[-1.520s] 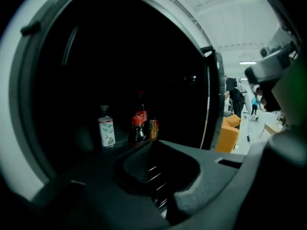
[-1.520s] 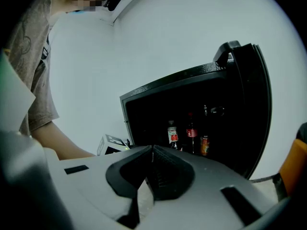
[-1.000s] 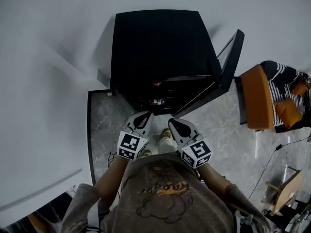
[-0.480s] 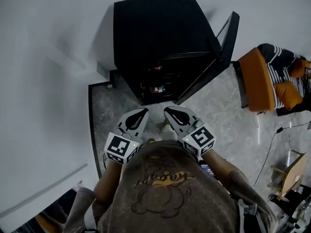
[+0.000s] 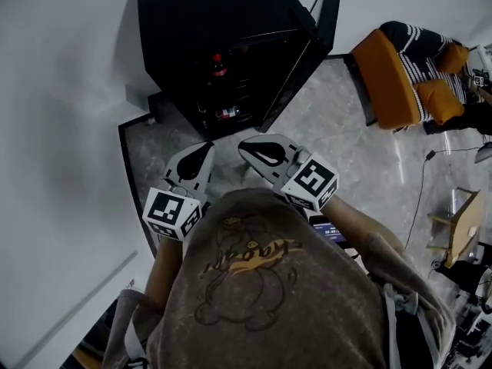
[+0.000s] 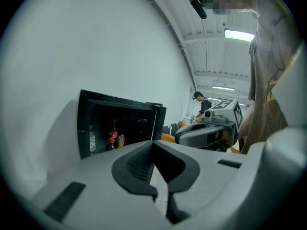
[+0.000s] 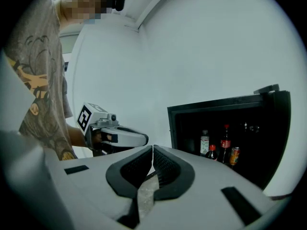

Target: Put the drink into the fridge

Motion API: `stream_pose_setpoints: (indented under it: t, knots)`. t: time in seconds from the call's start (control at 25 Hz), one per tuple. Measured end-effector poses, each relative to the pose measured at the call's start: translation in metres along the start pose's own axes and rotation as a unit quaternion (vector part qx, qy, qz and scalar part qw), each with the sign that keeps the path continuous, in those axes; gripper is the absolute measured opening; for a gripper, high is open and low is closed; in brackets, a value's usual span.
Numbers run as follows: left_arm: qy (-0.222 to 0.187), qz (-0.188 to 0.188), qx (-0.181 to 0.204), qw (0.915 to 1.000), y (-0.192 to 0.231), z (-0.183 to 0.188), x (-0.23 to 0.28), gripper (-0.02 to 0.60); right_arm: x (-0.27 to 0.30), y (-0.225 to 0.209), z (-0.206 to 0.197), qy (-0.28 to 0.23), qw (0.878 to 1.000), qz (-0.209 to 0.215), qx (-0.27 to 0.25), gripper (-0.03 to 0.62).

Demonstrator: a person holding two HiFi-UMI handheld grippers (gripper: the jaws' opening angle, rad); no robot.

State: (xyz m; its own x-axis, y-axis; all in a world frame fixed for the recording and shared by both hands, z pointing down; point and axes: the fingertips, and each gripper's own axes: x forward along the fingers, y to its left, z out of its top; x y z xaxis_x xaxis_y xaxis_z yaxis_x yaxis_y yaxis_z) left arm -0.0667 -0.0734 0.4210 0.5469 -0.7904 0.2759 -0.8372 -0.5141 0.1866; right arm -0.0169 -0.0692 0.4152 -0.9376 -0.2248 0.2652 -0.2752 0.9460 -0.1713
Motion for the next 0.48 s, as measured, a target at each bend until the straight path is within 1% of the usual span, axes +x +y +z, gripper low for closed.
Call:
stream_pose_setpoints:
  t: [0.12,0.28,0.48]
  knots:
    - [0.002,-0.008,-0.002,1.0000,-0.004,-0.002,0.002,0.005,-0.005,0.001,0.001,-0.006,1.000,0.008,-0.013,0.021]
    - [0.009,-0.017,-0.001,0.9998,-0.010,-0.007,0.003,0.005,-0.007,0.006,0.000,-0.009,1.000,0.021,-0.015,0.021]
    - [0.013,-0.022,-0.007,0.9997,-0.019,-0.012,0.007,0.005,-0.012,0.012,-0.005,0.005,0.999,0.042,-0.012,0.021]
